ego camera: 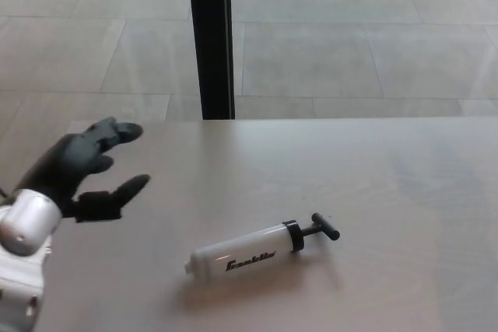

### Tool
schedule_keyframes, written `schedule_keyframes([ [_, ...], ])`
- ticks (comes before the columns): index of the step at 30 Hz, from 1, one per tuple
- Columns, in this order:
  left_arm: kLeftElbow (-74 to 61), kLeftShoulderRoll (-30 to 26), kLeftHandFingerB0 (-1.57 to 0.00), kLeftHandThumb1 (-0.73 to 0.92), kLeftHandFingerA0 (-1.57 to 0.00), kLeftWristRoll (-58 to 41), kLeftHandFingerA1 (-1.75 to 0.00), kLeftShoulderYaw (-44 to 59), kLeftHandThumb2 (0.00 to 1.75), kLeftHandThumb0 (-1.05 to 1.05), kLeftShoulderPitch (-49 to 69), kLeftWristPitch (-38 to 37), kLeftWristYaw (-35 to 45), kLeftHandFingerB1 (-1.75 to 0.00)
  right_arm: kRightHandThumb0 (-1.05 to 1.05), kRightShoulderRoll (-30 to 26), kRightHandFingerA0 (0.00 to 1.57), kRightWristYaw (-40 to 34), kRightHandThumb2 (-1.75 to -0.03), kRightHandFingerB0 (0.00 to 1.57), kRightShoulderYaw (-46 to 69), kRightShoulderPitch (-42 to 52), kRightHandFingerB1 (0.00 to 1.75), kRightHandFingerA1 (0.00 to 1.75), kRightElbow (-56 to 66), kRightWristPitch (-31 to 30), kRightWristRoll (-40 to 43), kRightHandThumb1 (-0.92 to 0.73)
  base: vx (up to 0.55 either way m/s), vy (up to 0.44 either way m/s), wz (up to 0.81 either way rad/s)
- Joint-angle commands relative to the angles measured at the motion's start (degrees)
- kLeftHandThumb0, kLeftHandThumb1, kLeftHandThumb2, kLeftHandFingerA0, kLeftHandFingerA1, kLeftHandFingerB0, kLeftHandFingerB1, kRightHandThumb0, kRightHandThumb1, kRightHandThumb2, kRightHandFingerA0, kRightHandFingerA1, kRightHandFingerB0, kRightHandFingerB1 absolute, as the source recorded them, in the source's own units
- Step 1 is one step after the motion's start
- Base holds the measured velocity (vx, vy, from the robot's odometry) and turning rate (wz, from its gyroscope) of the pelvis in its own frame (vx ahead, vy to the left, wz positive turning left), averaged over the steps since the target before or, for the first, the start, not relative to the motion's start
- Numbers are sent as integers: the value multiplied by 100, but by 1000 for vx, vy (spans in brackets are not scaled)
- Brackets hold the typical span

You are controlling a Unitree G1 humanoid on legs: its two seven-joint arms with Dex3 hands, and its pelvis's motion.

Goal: The robot uses its left hand to lift the air pump kept on the middle of the desk and use the right hand to compress the handle

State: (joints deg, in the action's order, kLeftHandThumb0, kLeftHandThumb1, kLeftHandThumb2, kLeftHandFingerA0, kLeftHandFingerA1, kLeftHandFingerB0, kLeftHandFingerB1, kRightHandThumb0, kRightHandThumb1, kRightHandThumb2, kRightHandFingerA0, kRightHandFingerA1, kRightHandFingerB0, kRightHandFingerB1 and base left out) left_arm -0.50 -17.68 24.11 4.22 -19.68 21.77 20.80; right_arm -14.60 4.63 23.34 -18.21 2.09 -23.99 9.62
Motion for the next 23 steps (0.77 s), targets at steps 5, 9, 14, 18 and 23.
schedule_keyframes([
  [5, 1807, -1206, -19, 59, -31, -4554, -60, 7318, 98, -58, 2396, 430, 883, -49, -93, -2693, 20, 717, -68, 17, 3684, 1693, 61, 87, -2354, 1087, 869, -92, 0, 0, 0],
  [9, 3108, -1238, -31, 77, -37, -4945, -50, 7799, 63, -55, 3042, -165, 659, -39, -94, -2867, 19, 658, -70, 15, 4142, 2318, 73, 107, -3005, 1540, 922, -92, 0, 0, 0],
  [14, 4673, -1470, -32, 72, -41, -5103, -54, 7813, 60, -53, 3464, -1070, 667, -41, -97, -2902, 26, 357, -74, 18, 4180, 2768, 76, 109, -3842, 2048, 887, -92, 0, 0, 0],
  [18, 5894, -1521, -37, 64, -50, -5135, -53, 7740, 59, -58, 3697, -1545, 450, -40, -92, -2376, 29, 193, -74, 23, 4150, 3181, 74, 112, -4071, 2388, 956, -92, 0, 0, 0],
  [23, 6381, -1368, -35, 65, -47, -4990, -50, 7591, 59, -55, 3860, -1828, 374, -39, -92, -2145, 30, -88, -75, 22, 3994, 3211, 70, 100, -4450, 2636, 897, -92, 0, 0, 0],
])
